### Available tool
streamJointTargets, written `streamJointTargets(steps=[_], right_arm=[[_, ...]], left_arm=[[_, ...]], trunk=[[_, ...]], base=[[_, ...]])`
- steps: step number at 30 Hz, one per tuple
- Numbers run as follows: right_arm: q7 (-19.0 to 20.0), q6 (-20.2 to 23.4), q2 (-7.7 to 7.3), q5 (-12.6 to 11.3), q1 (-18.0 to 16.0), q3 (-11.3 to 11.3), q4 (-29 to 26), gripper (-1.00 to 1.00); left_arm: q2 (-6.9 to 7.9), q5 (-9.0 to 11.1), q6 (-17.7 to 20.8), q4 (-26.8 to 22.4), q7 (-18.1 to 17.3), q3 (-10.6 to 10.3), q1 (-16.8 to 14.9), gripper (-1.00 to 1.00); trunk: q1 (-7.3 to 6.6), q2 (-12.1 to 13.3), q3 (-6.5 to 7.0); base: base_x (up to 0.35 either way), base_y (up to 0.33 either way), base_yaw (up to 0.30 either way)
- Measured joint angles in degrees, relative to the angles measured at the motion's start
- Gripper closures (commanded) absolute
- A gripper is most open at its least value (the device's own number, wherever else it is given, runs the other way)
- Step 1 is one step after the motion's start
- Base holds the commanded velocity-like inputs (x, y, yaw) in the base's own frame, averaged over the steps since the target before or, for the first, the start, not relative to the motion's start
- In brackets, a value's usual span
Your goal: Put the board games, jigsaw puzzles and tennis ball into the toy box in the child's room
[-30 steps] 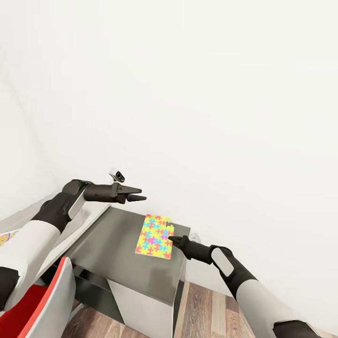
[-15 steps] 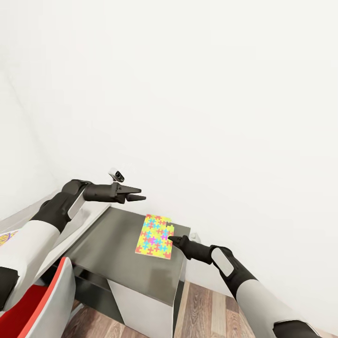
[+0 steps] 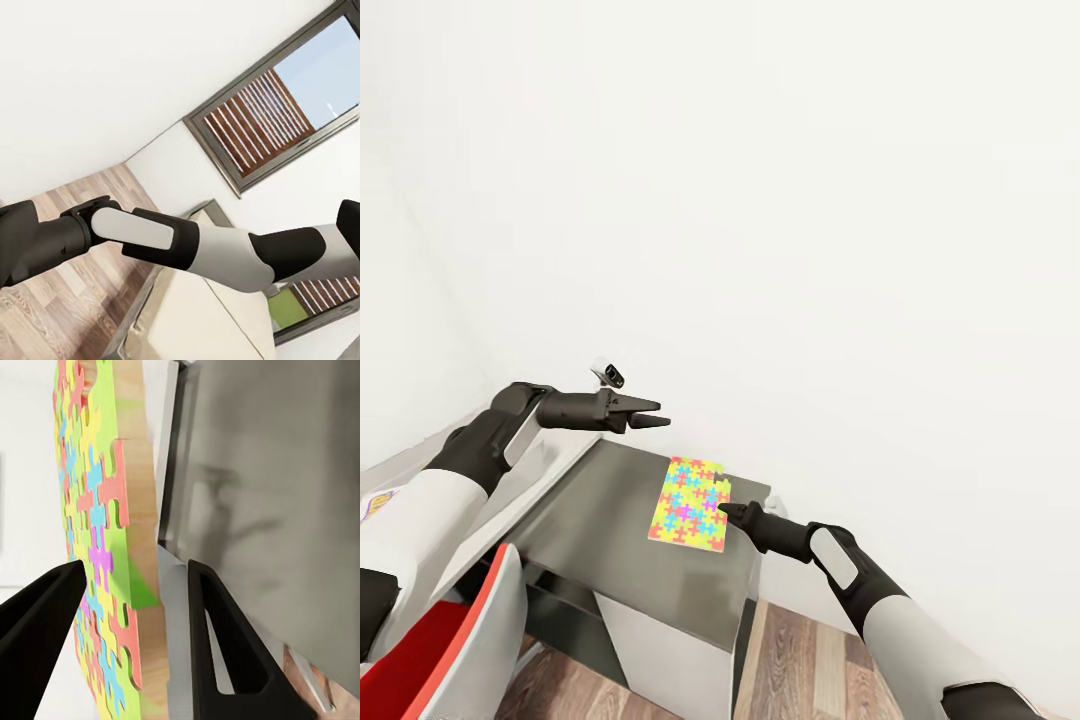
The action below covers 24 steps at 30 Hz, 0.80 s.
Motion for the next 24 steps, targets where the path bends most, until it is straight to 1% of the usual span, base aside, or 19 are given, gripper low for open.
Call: streamJointTargets(steps=[9, 15, 24], right_arm=[[0.0, 0.0, 0.00, 0.0, 0.0, 0.0, 0.0, 1.00], [0.0, 0.0, 0.00, 0.0, 0.0, 0.0, 0.0, 1.00], [0.0, 0.0, 0.00, 0.0, 0.0, 0.0, 0.0, 1.00]], left_arm=[[0.00, 0.0, 0.1, 0.0, 0.0, 0.0, 0.0, -1.00], [0.00, 0.0, 0.1, 0.0, 0.0, 0.0, 0.0, -1.00], [0.00, 0.0, 0.1, 0.0, 0.0, 0.0, 0.0, -1.00]], trunk=[[0.00, 0.0, 0.00], [0.01, 0.0, 0.00], [0.00, 0.0, 0.05]], base=[[-0.001, 0.000, 0.085], [-0.142, 0.000, 0.086], [-0.021, 0.000, 0.088]])
